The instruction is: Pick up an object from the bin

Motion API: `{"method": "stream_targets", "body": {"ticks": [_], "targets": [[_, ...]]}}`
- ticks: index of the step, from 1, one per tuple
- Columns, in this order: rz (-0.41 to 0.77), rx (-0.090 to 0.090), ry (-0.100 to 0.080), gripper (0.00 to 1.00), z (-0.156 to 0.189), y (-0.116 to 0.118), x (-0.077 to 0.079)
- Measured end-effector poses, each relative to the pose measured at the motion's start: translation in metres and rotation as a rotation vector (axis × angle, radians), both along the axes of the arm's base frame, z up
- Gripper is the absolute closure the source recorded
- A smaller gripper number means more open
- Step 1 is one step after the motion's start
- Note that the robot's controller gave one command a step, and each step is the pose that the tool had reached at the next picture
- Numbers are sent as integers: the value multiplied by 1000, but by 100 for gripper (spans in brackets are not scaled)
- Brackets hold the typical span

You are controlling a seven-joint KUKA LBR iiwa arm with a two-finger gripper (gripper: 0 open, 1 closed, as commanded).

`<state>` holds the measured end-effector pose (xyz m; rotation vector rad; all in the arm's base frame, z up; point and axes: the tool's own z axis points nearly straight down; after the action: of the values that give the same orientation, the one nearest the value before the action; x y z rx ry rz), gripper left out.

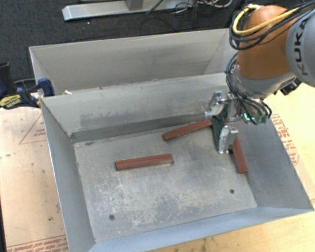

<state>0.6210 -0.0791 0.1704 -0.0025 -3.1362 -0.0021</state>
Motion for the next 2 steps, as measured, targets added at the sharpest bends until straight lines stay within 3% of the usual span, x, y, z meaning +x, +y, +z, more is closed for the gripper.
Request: {"method": "stream_targets", "body": {"ticks": [1, 2], "targets": [[1, -1, -8, 0, 4, 0, 2], [72, 1, -17, 100, -92, 68, 32]]}}
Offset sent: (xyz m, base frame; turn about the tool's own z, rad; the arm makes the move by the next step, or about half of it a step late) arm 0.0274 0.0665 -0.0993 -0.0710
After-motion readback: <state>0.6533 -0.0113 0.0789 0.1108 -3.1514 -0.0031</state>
